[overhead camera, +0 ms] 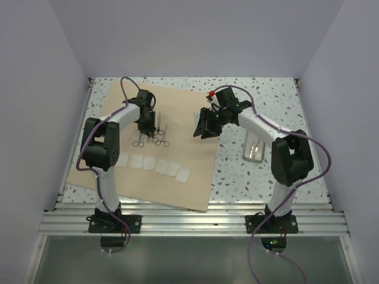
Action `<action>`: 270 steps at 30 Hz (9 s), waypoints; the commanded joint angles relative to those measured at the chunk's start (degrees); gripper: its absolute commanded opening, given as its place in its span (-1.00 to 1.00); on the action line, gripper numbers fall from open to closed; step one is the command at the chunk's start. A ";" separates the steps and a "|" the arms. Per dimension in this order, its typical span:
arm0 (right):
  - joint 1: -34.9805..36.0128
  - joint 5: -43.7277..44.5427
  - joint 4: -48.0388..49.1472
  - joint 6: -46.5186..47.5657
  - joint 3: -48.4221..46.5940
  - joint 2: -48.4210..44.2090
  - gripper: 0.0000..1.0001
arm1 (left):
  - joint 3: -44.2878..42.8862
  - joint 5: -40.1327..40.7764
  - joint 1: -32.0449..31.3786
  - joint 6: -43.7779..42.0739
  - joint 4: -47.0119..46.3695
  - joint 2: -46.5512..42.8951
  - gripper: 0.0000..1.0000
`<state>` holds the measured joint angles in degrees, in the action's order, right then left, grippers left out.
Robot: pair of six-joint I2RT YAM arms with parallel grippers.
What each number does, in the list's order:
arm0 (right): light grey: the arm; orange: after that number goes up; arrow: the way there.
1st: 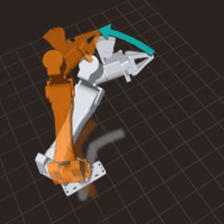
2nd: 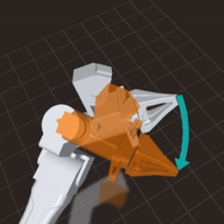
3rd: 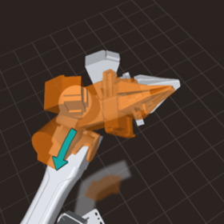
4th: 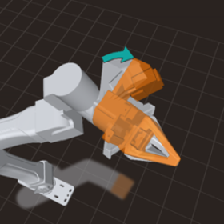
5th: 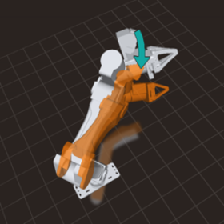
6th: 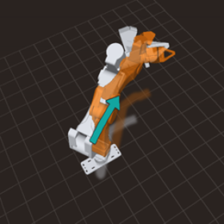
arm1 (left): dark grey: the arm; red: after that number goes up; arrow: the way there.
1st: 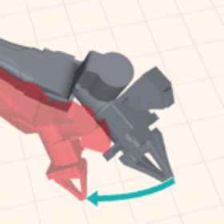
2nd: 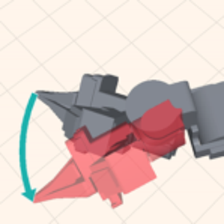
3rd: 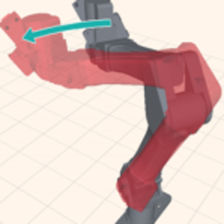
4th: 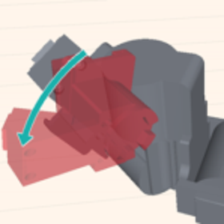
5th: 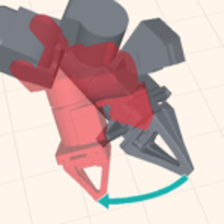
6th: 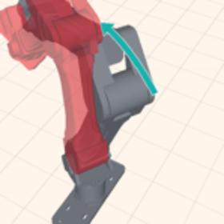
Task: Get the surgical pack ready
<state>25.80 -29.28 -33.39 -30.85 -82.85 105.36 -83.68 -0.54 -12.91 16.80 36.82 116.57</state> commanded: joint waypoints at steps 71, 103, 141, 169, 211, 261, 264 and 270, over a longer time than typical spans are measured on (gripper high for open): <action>-1.54 -2.89 4.12 -5.10 -2.05 3.27 -0.04 | -22.05 6.69 -3.62 27.23 10.91 10.69 -0.22; -2.78 -3.94 5.44 -3.87 -0.65 2.48 -0.05 | -24.34 11.09 -4.94 23.91 13.37 13.69 -1.00; 8.39 -16.69 20.64 -4.92 -5.40 9.25 0.08 | -4.30 -13.96 -8.71 21.70 10.20 -17.61 -1.00; -13.57 -8.01 1.33 4.91 10.25 -7.26 -1.00 | -11.60 -12.04 -1.77 10.63 7.66 -12.07 0.36; -37.49 15.11 -19.60 21.97 -7.14 -1.13 -1.00 | -7.11 -13.61 0.16 5.26 2.03 -3.72 0.29; -29.05 17.49 -17.58 14.33 -2.49 5.30 -0.29 | -13.62 -2.37 0.25 4.82 7.57 1.46 0.54; -28.97 20.47 -21.53 14.59 -4.94 3.28 -0.19 | -14.93 -1.05 -0.28 4.91 8.00 2.95 0.52; -28.79 17.51 -24.36 14.50 -4.26 -3.93 -0.12 | -20.02 3.69 -1.77 5.44 10.37 8.04 0.46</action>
<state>-3.11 -11.05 -54.06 -15.81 -85.86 107.39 -99.81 -0.62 -13.82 22.90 45.21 121.99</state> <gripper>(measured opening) 0.438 0.734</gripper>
